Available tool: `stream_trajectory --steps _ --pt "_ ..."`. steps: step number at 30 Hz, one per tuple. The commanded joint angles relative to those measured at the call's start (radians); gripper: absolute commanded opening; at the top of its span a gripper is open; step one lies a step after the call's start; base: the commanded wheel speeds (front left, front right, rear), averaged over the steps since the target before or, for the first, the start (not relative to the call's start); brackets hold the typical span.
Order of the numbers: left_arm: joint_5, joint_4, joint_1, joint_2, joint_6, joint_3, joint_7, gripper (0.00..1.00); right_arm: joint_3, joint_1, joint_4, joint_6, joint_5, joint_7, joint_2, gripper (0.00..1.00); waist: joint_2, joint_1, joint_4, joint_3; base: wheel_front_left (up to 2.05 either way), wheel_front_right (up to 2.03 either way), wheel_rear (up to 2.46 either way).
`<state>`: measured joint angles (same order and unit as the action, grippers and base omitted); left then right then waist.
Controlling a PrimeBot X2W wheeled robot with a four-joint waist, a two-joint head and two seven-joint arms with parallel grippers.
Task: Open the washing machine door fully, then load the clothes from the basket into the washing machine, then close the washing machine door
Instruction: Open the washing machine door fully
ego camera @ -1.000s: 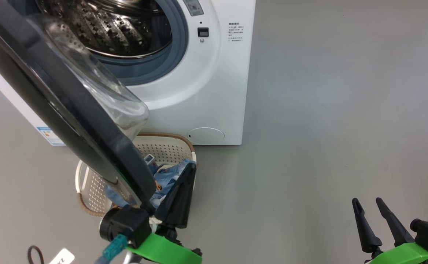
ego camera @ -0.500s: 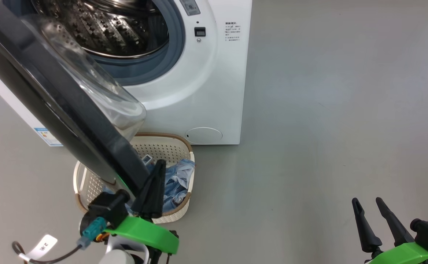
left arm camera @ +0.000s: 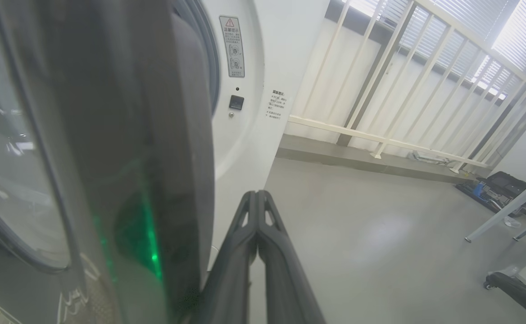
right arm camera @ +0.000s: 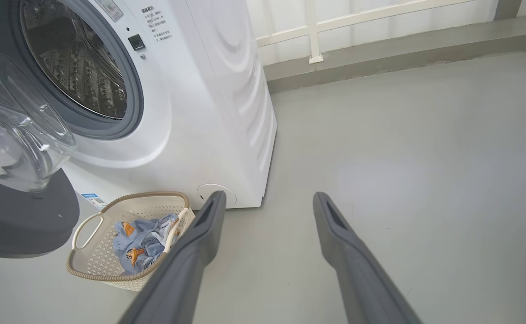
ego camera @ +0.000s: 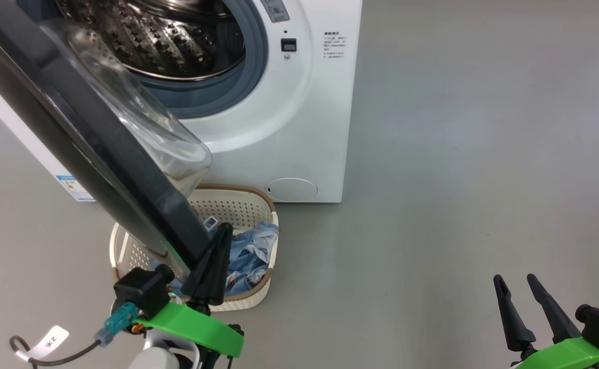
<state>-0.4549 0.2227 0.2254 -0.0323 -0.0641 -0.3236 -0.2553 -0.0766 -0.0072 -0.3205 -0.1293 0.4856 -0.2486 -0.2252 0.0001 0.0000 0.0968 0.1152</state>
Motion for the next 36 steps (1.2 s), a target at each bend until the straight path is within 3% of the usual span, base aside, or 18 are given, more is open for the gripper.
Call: stream_trajectory --steps 1,21,36 --pt "-0.007 -0.011 0.021 -0.018 0.003 0.061 -0.006 0.00 -0.021 -0.005 0.026 -0.001 -0.004 -0.013 -0.019 1.00 -0.0001 0.0000 0.007 0.002 0.00 0.00 0.00" --pt "-0.010 -0.021 -0.021 -0.018 -0.001 0.114 -0.006 0.00 -0.025 0.003 0.029 -0.001 -0.006 -0.013 -0.032 1.00 -0.0001 0.0000 0.076 -0.008 0.00 0.00 0.00" --pt "0.028 -0.086 -0.093 -0.018 0.028 0.142 -0.006 0.00 -0.016 0.025 0.033 -0.001 -0.005 -0.013 -0.046 1.00 -0.0001 0.0000 0.167 -0.020 0.00 0.00 0.00"
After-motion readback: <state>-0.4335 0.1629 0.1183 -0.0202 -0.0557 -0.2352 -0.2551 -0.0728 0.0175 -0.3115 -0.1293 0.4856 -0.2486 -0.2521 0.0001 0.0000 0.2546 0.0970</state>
